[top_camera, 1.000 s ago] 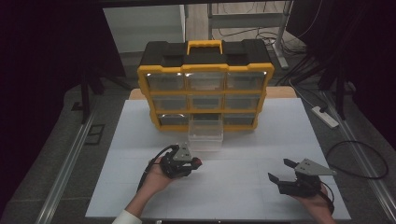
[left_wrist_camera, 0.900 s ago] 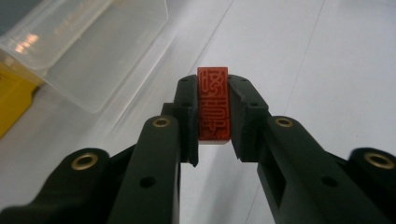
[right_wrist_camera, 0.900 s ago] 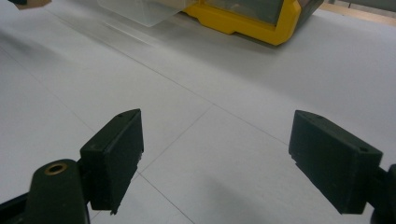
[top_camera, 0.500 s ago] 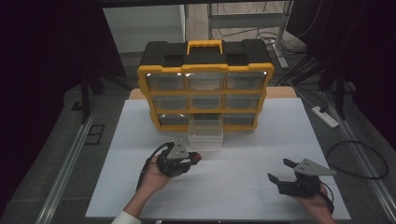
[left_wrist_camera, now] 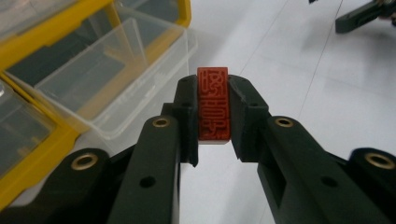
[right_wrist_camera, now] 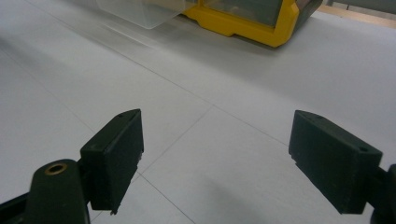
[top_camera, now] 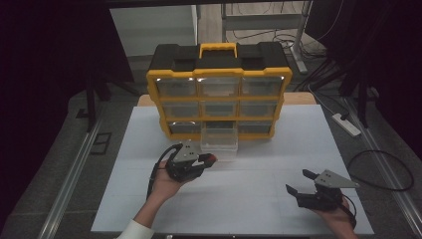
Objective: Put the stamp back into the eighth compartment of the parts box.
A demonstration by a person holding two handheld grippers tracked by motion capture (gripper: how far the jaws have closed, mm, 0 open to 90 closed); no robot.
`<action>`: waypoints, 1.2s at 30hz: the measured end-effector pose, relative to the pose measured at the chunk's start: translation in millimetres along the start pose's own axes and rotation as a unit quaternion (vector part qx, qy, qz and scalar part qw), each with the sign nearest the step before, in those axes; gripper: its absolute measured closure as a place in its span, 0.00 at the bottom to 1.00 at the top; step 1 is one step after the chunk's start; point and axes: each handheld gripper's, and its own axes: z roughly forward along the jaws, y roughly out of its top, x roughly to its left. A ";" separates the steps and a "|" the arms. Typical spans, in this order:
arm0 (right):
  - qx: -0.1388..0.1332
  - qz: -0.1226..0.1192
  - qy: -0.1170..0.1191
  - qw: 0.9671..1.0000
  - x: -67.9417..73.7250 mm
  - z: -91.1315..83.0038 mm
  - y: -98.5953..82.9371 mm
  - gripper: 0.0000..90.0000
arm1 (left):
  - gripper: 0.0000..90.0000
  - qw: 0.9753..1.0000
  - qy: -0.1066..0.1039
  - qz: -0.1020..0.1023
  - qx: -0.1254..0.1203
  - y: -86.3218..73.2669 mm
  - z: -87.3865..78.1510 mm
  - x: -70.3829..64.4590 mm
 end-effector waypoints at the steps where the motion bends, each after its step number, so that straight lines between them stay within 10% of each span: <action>1: 0.000 0.000 -0.002 1.000 -0.2 -0.2 0.1 0.21 | 0.83 1.000 0.001 -0.001 -0.003 2.4 -1.0 0.7; 36: 0.003 -0.002 -0.006 1.000 -0.5 0.6 -0.2 0.21 | 0.83 0.999 0.033 -0.006 -0.032 32.7 -11.3 25.8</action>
